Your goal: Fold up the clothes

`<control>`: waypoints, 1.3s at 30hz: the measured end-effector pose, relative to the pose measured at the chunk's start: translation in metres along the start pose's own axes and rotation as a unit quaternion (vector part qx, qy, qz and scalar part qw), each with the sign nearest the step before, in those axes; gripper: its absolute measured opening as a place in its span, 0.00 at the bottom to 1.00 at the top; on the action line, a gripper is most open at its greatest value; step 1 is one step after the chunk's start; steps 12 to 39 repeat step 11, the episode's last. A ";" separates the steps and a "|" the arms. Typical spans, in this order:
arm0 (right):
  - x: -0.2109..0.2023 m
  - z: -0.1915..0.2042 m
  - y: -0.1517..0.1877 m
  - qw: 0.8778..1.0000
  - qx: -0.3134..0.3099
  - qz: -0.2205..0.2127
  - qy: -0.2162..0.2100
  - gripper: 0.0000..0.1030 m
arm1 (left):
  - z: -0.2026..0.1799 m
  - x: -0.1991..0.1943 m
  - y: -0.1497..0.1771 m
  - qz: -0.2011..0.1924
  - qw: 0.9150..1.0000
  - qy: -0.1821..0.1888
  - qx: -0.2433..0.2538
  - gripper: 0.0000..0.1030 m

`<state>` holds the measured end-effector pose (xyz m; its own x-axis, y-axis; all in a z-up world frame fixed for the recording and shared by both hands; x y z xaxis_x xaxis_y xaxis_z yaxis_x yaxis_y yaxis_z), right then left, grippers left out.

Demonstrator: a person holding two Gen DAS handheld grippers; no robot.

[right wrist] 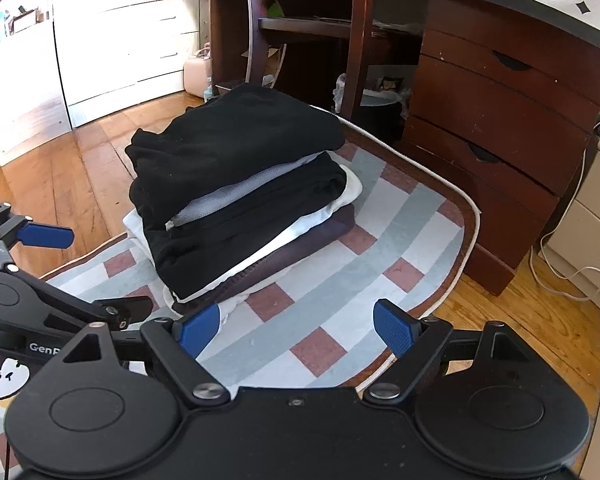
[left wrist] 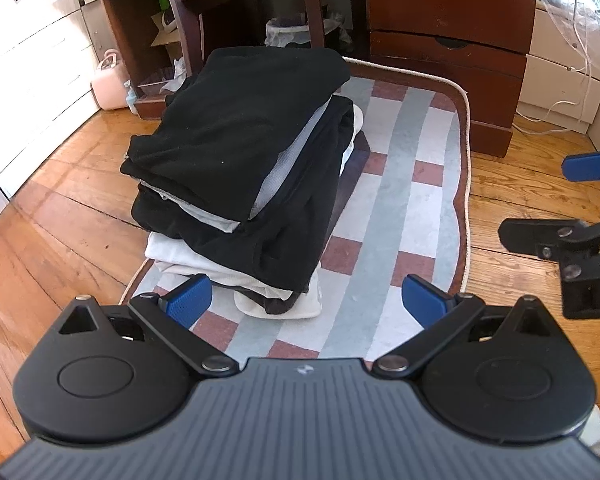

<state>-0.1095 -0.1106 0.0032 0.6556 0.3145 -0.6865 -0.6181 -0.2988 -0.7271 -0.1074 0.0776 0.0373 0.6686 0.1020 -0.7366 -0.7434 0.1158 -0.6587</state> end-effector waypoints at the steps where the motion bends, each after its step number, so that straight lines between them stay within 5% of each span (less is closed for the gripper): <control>1: 0.000 0.000 0.001 1.000 0.000 0.001 0.001 0.85 | 0.000 0.000 0.000 0.000 1.000 0.001 -0.001 1.00; 39: -0.001 0.009 0.004 1.000 -0.021 0.005 0.000 0.84 | 0.014 0.004 0.003 0.007 0.999 -0.011 -0.032 1.00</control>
Point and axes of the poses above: each gripper's, at about its wrist camera, not at the fingertips, and x roughly the way its jaws point, z to its left, y to its underside, the point moved 3 cm from there along x, roughly the way its jaws point, and after that the axes turned 3 degrees about x, right-handed, at the moved point
